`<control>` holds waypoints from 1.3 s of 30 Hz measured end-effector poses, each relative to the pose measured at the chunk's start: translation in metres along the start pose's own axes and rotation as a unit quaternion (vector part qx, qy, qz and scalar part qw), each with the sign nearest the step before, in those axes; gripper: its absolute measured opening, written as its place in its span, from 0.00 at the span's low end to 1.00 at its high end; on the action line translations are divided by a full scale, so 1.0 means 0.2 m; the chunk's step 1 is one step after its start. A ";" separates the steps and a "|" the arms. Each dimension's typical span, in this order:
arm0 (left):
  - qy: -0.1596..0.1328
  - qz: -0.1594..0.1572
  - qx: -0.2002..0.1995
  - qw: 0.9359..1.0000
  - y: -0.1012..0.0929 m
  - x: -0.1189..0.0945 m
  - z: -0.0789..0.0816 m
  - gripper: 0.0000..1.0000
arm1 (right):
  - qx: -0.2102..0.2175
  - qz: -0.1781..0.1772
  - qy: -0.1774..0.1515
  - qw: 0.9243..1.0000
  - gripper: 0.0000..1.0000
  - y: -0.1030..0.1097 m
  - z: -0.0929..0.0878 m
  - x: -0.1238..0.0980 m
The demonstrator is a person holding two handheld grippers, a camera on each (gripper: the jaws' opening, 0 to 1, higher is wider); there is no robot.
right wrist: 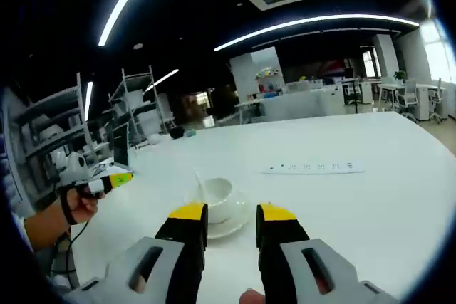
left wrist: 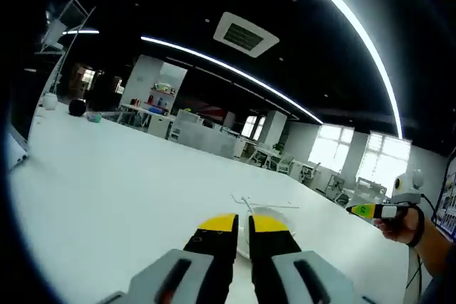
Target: Tidy tabletop coffee trays, cups and spoons，present forward
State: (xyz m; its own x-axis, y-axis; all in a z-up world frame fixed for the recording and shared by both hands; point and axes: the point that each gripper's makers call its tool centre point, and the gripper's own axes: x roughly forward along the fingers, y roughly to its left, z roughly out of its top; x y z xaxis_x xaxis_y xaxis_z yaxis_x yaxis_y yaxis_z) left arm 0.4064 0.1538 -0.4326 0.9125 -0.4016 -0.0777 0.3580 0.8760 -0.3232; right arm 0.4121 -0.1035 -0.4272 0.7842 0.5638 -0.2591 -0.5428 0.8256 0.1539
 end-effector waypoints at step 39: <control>-0.071 0.091 0.173 0.978 0.10 -0.68 -0.14 0.28 | -0.092 -0.130 -0.143 0.977 0.38 -0.17 -0.20 -0.81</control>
State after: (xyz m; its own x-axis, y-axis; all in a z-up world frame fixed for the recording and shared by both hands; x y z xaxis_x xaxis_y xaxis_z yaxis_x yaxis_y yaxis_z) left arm 0.2844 0.2184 -0.4552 0.9769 -0.2109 0.0350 0.2101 0.9774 0.0248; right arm 0.2906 -0.2237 -0.4293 0.9402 0.3402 0.0148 -0.3387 0.9388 -0.0627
